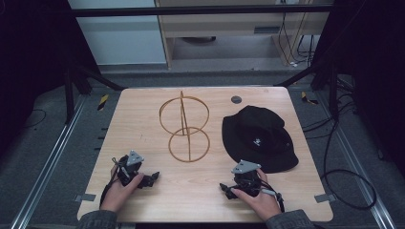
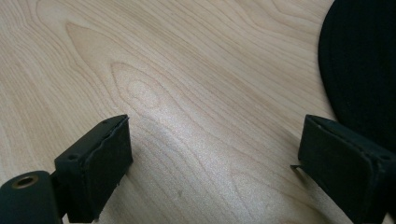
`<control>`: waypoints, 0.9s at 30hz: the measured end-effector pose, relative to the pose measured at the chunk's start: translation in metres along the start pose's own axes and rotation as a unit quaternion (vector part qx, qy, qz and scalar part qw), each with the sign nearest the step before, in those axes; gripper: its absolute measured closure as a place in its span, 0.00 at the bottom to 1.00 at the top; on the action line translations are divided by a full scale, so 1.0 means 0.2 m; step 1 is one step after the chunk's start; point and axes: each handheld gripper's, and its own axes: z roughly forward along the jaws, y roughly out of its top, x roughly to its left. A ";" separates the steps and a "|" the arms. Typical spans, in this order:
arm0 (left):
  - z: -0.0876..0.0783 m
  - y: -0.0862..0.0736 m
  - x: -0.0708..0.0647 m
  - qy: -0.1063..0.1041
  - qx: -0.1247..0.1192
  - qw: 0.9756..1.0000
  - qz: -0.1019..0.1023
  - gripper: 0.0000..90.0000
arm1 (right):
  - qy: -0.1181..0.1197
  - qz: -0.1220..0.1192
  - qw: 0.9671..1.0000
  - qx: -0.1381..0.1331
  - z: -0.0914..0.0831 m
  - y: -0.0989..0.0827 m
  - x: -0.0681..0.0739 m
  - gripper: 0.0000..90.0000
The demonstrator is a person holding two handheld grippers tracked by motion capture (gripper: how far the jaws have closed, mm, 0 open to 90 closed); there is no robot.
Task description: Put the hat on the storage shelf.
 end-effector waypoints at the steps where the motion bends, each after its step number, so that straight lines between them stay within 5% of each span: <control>1: 0.00 0.00 0.00 0.000 0.000 1.000 0.000 0.00 | 0.000 0.000 1.000 0.000 0.00 0.00 0.00 0.11; 13: 0.00 0.00 0.00 0.000 -0.001 1.000 -0.002 0.00 | 0.001 0.012 1.000 0.017 -0.01 0.02 0.01 0.08; 27: 0.00 0.00 0.00 0.001 -0.001 1.000 -0.002 0.00 | -0.013 -0.012 0.999 0.027 -0.26 0.10 -0.07 0.07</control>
